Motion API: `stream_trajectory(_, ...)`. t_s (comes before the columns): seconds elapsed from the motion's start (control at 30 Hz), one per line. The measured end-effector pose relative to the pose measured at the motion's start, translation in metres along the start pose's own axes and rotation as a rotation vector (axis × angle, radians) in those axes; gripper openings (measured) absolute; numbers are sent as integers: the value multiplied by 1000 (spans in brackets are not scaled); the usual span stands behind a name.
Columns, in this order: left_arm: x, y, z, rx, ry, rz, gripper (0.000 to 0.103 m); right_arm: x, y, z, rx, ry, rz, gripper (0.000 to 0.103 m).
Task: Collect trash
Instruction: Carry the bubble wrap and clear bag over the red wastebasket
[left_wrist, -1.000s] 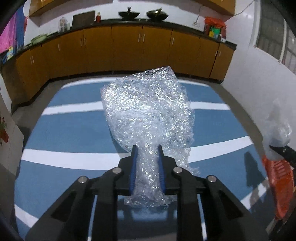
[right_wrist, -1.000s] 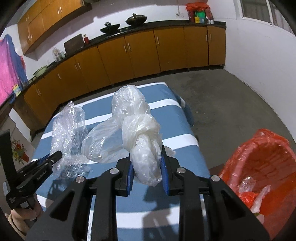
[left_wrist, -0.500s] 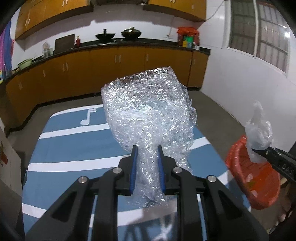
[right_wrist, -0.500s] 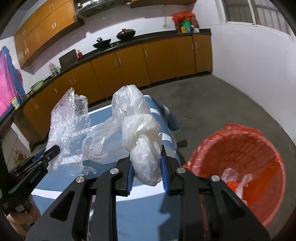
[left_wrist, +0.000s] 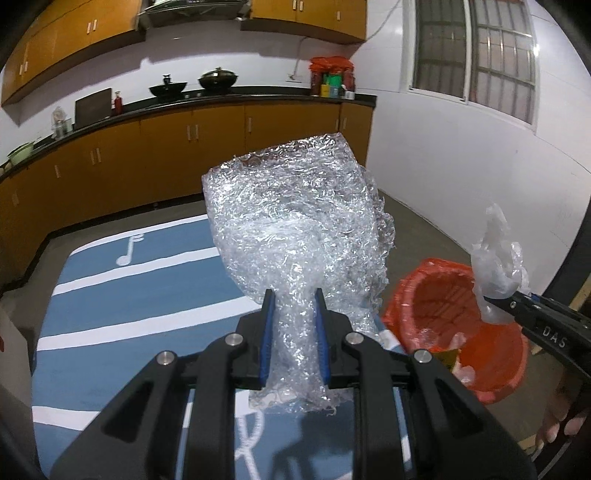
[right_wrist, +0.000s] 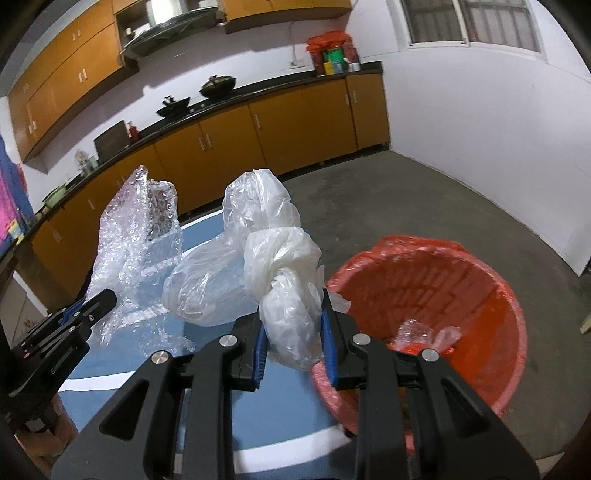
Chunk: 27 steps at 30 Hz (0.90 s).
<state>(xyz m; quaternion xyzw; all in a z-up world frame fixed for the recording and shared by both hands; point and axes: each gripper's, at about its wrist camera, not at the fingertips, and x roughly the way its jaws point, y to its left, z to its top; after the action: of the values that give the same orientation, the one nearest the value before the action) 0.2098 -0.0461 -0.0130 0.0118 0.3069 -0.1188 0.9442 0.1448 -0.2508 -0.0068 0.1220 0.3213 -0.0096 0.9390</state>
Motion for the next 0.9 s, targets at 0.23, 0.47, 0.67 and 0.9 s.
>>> stream_trajectory(0.23, 4, -26, -3, 19, 19, -59, 21, -10, -28, -9, 54, 1, -50, 26)
stream_trajectory(0.47, 10, -55, -7, 37, 41, -144, 21, -17, -57, -14, 113, -1, -107, 25)
stream_trajectory(0.67, 17, -83, -9, 62, 56, -220, 20, -23, -84, -15, 168, -4, -144, 25)
stream_trajectory(0.9, 34, -116, -9, 88, 85, -288, 21, -19, -105, -18, 220, 17, -166, 25)
